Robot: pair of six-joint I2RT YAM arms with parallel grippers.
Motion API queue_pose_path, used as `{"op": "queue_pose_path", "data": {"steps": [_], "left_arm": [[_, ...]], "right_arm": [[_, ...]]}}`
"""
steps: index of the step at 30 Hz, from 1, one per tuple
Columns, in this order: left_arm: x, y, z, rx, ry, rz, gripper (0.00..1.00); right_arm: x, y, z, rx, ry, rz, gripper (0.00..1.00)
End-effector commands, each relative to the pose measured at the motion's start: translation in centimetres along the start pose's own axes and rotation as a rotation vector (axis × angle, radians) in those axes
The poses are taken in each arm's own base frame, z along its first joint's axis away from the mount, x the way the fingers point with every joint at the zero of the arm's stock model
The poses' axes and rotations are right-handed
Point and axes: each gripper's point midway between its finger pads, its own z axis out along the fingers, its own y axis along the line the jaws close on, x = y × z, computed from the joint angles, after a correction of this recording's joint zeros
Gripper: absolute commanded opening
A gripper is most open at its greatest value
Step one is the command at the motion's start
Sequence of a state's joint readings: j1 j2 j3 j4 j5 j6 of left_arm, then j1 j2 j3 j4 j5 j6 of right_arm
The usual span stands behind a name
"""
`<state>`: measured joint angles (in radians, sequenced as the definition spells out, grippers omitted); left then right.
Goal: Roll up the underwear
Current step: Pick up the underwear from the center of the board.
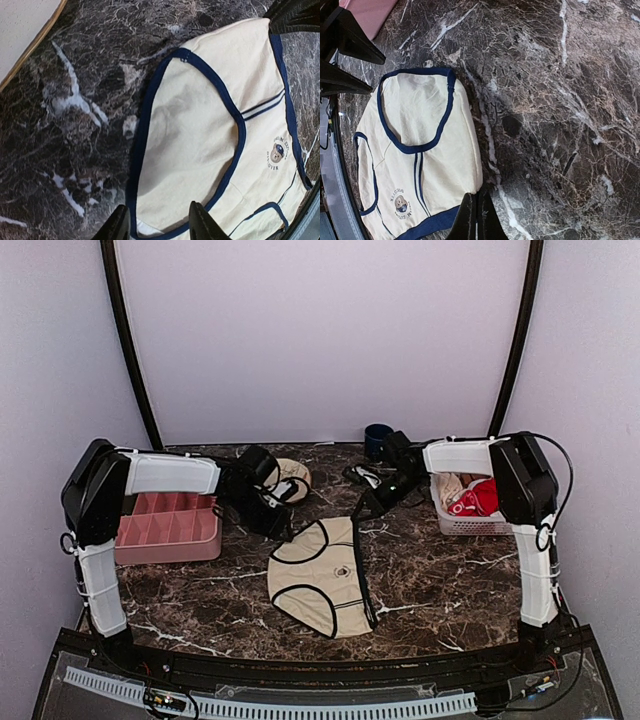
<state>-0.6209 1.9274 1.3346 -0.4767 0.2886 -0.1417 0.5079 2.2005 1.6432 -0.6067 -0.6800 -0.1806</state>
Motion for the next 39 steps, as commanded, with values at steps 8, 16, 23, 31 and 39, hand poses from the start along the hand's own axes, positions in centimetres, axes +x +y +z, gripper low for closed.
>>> {"op": "queue_pose_path", "data": {"steps": [8, 16, 23, 31, 39], "left_arm": [[-3.2, 1.1, 3.0, -0.039, -0.005, 0.028, 0.38], [-0.1, 2.9, 4.5, -0.148, 0.092, 0.108, 0.25], [1.6, 2.0, 5.3, -0.263, 0.145, 0.260, 0.25], [1.9, 2.1, 6.4, -0.296, 0.154, 0.263, 0.09], [-3.9, 0.1, 2.7, -0.139, -0.023, 0.188, 0.00]], "right_arm": [[0.0, 0.0, 0.1, 0.012, 0.008, 0.002, 0.00], [-0.1, -0.3, -0.1, 0.018, 0.004, 0.007, 0.00], [0.0, -0.2, -0.3, 0.009, -0.004, 0.020, 0.00], [0.2, -0.6, -0.7, 0.018, -0.011, 0.032, 0.00], [-3.5, -0.5, -3.5, 0.042, -0.110, 0.016, 0.00]]}}
